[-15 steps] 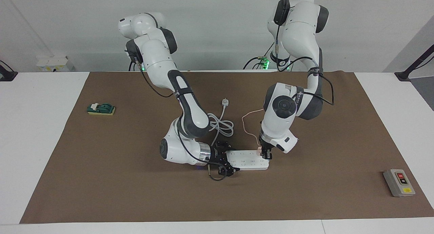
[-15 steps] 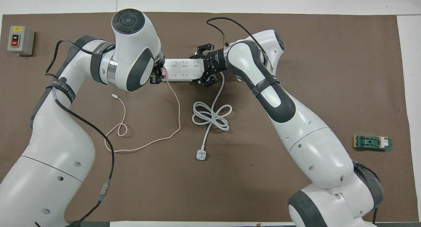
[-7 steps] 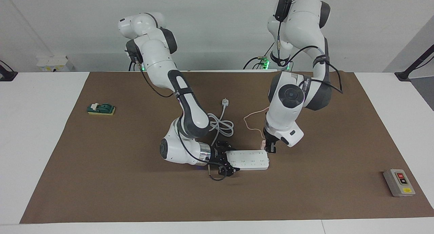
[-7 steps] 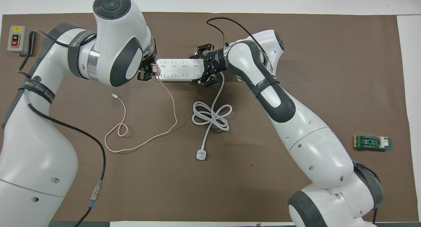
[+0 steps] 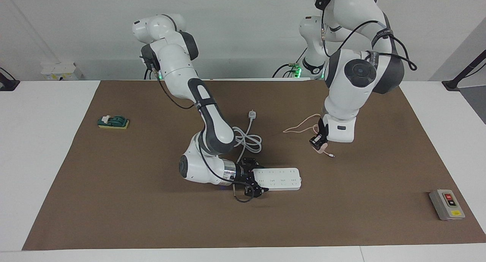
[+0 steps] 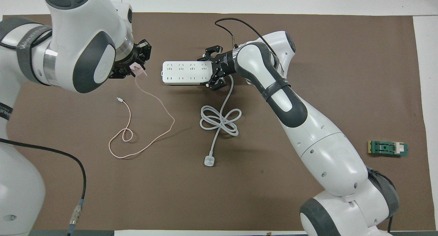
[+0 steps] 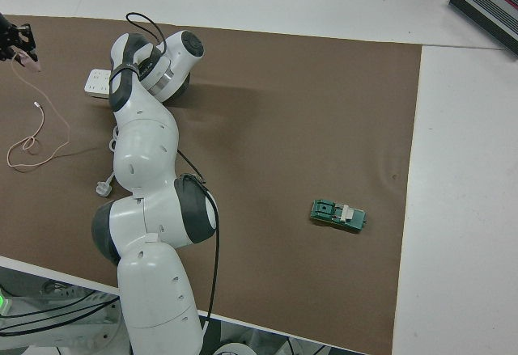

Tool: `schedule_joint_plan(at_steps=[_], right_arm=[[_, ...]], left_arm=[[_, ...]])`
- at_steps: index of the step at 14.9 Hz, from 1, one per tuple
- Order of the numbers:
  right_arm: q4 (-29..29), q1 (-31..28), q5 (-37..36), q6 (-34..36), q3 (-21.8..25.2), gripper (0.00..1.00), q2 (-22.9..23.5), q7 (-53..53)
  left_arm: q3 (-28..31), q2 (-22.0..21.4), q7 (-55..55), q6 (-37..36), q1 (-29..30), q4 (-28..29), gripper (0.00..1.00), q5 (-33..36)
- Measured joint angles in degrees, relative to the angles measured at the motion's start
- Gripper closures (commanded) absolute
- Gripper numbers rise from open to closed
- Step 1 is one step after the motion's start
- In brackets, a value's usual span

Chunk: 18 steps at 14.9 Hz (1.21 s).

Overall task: Unplug charger and place it aside
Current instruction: 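Pull the pink charger out of the strip with the left gripper, then lower the charger onto the mat and open the left gripper while the right gripper withdraws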

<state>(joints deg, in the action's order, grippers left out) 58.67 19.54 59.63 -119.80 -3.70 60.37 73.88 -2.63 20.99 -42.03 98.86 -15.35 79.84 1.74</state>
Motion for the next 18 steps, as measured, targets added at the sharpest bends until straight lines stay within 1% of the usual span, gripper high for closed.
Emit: schedule_joint_plan(at_steps=[1,4,6,7,8,9,10,12,13,14,15,18], right_arm=[[0.0,0.0,0.0,0.0,0.0,0.0,-0.01,0.06],[-0.03,0.24,-0.01,-0.43,0.0,0.0,-0.04,0.08],[-0.03,0.29,-0.01,-0.46,0.01,0.0,-0.28,0.08],[-0.03,0.25,-0.01,-0.21,0.09,0.0,-0.48,0.1],[-0.06,0.08,-0.01,0.75,0.55,0.0,-0.93,0.17],[-0.06,-0.26,-0.01,1.98,0.97,0.0,-1.43,0.25],[-0.06,-0.66,-0.01,3.09,1.48,0.0,-1.94,0.41],[0.06,-1.92,-0.01,5.36,2.17,0.0,-3.31,0.77],[0.31,-2.63,-0.04,6.41,2.38,0.0,-4.22,0.95],[0.86,-3.3,-0.18,7.59,2.83,0.0,-5.37,1.0],[1.61,-4.02,-0.56,9.08,3.41,0.0,-6.76,1.0],[3.15,-5.94,-3.96,14.95,5.71,0.0,-11.08,1.0]], left_arm=[[0.02,-1.88,5.6,-0.15,1.59,1.57,1.0,-0.98],[0.07,-5.86,18.26,-0.15,5.64,6.51,1.0,-2.27],[0.13,-8.66,26.47,2.67,8.62,12.02,1.0,-4.23],[0.16,-10.83,31.36,6.23,10.61,16.55,1.0,-6.05],[0.26,-15.02,39.57,12.65,14.1,25.23,1.0,-9.49],[0.32,-17.66,44.95,16.64,16.36,31.25,1.0,-12.2],[0.36,-19.24,48.77,18.66,18.22,35.3,1.0,-14.56],[0.44,-20.47,55.55,20.81,21.28,40.28,1.0,-19.48],[0.43,-20.45,58.51,22.01,22.39,41.87,0.76,-21.59],[0.43,-20.36,61.24,23.98,23.19,43.52,0.32,-23.32],[0.43,-20.2,63.28,26.43,23.63,45.2,0.0,-24.75],[0.34,-19.17,65.28,31.24,23.87,48.39,0.0,-27.4]])
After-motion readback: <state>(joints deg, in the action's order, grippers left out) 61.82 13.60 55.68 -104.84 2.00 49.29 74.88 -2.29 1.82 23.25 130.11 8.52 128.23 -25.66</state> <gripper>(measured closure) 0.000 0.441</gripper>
